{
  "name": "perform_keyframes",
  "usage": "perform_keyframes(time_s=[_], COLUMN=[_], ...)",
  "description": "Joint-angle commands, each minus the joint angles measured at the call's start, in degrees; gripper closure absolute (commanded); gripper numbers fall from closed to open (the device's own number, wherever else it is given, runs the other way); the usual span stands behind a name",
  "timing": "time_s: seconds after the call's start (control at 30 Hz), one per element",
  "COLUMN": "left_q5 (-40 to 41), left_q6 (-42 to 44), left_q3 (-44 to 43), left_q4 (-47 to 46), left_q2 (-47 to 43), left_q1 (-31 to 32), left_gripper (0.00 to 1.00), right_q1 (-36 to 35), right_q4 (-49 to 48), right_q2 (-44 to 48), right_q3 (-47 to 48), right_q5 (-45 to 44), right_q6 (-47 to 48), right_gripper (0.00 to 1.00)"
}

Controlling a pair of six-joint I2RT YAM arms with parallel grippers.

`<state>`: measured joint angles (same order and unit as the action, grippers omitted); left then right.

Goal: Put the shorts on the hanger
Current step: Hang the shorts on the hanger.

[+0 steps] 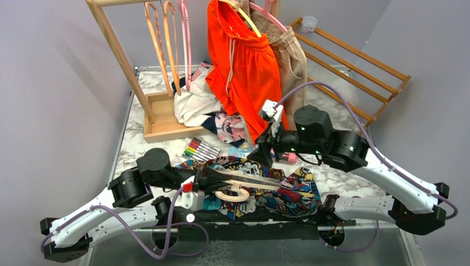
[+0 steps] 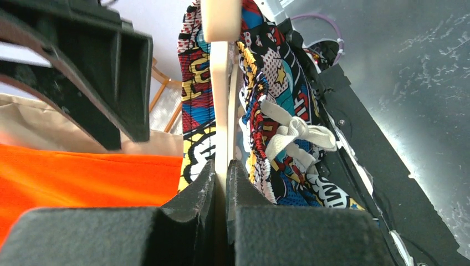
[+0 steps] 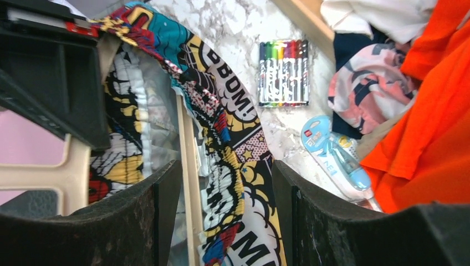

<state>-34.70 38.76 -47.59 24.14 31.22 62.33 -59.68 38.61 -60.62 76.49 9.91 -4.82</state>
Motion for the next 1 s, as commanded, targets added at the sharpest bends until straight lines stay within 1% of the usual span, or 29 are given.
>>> perform_keyframes(time_s=[0.0, 0.4, 0.53, 0.6, 0.67, 0.7, 0.93, 0.97], left_q5=[-3.18, -2.78, -2.68, -2.5, -2.35, -2.27, -0.56, -0.13], left_q6=[0.31, -0.27, -0.31, -0.27, -0.27, -0.25, -1.08, -1.77], left_q3=[0.77, 0.91, 0.75, 0.58, 0.57, 0.57, 0.67, 0.35], left_q4=[-4.53, -3.82, -3.7, -3.74, -3.7, -3.68, -3.39, -3.38], left_q2=[-3.16, -6.27, -6.61, -6.73, -6.82, -6.84, -6.52, -6.14], left_q1=[-0.01, -0.01, 0.0, -0.01, -0.01, -0.01, -0.02, -0.01], left_gripper=[1.0, 1.0, 1.0, 1.0, 1.0, 1.0, 1.0, 1.0], right_q1=[-0.08, -0.05, -0.08, -0.03, -0.08, -0.13, -0.12, -0.13], right_q4=[-1.09, -1.93, -0.21, 0.18, 0.32, 0.4, 0.05, 0.39], right_q2=[-4.19, -10.3, -12.11, -12.68, -13.14, -13.32, -12.34, -11.87], right_q3=[1.26, 0.97, 1.25, 1.27, 1.58, 1.73, 4.53, 5.61], right_q5=[3.8, 9.85, 10.05, 10.48, 11.16, 11.52, 12.5, 12.28], right_q6=[-2.28, -4.28, -4.19, -4.16, -4.15, -4.02, -1.98, -1.25], right_gripper=[0.37, 0.37, 0.4, 0.43, 0.48, 0.53, 0.96, 0.99])
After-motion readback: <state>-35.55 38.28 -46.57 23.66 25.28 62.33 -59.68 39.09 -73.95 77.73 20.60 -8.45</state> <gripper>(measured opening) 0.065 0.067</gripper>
